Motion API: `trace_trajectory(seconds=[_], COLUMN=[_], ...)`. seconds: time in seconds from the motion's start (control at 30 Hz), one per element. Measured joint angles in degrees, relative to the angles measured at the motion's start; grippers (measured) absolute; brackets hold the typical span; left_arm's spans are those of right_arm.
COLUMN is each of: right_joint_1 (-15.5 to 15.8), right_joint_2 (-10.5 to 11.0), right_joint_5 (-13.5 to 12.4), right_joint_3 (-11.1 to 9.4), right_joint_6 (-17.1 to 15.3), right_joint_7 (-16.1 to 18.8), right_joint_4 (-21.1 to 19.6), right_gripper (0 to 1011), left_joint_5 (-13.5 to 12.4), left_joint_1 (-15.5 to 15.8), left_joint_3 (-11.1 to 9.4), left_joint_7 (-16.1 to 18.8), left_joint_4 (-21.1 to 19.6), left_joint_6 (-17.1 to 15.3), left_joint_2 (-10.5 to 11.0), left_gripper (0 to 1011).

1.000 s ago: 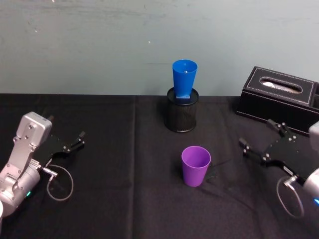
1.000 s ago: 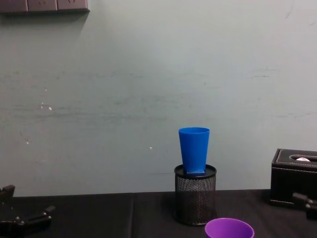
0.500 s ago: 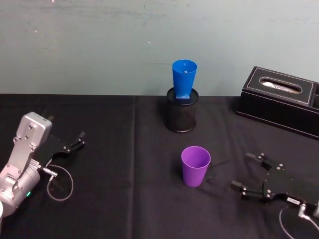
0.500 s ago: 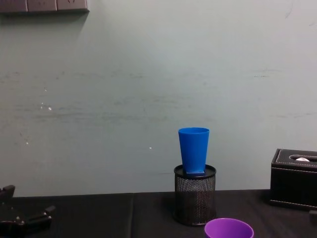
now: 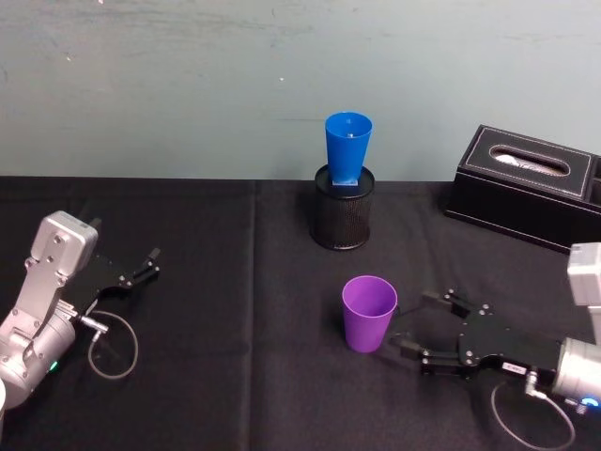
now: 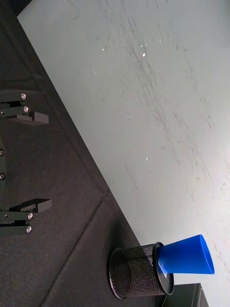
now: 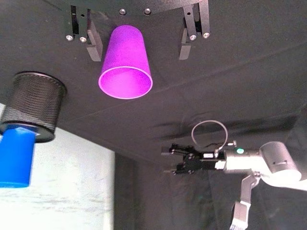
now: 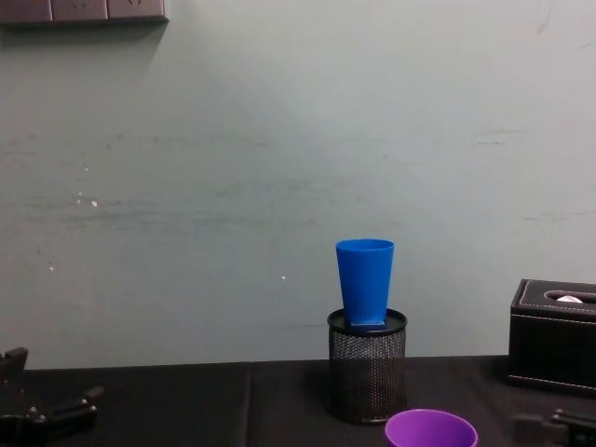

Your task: Pick up one cup with a gripper and tap it against the other cup.

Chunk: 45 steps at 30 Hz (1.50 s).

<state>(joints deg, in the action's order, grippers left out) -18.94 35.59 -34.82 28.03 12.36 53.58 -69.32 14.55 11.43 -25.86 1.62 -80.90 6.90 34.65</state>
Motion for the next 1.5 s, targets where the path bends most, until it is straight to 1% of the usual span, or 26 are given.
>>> trace_trajectory(seconds=[0.17, 0.2, 0.3, 0.5, 0.63, 1.07, 1.5], right_joint_1=[-2.06, -2.06, -2.96, -4.11, -5.01, -6.16, -8.34], right_joint_2=[-1.43, -1.43, -2.47, -3.68, -4.92, -7.4, -10.07], right_joint_5=[1.48, 1.48, 2.03, 3.03, 3.61, 4.17, 4.96], right_joint_3=[1.45, 1.45, 1.91, 2.62, 3.1, 2.59, 2.7], right_joint_6=[0.33, 0.33, 0.99, 1.62, 2.36, 3.7, 4.19], right_joint_7=[0.94, 0.94, 0.97, 0.93, 0.93, -0.43, -0.31], right_joint_4=[2.35, 2.35, 3.69, 4.89, 6.4, 9.42, 13.05], right_gripper=[1003, 1003, 1003, 1003, 1003, 1003, 1003], left_joint_5=[0.0, 0.0, 0.0, 0.0, 0.0, 0.0, 0.0], left_joint_1=[0.0, 0.0, 0.0, 0.0, 0.0, 0.0, 0.0], left_joint_3=[0.0, 0.0, 0.0, 0.0, 0.0, 0.0, 0.0], left_joint_7=[0.0, 0.0, 0.0, 0.0, 0.0, 0.0, 0.0], left_joint_4=[0.0, 0.0, 0.0, 0.0, 0.0, 0.0, 0.0], left_joint_6=[0.0, 0.0, 0.0, 0.0, 0.0, 0.0, 0.0], left_joint_2=[0.0, 0.0, 0.0, 0.0, 0.0, 0.0, 0.0], left_gripper=[1011, 1011, 1011, 1011, 1012, 1011, 1011])
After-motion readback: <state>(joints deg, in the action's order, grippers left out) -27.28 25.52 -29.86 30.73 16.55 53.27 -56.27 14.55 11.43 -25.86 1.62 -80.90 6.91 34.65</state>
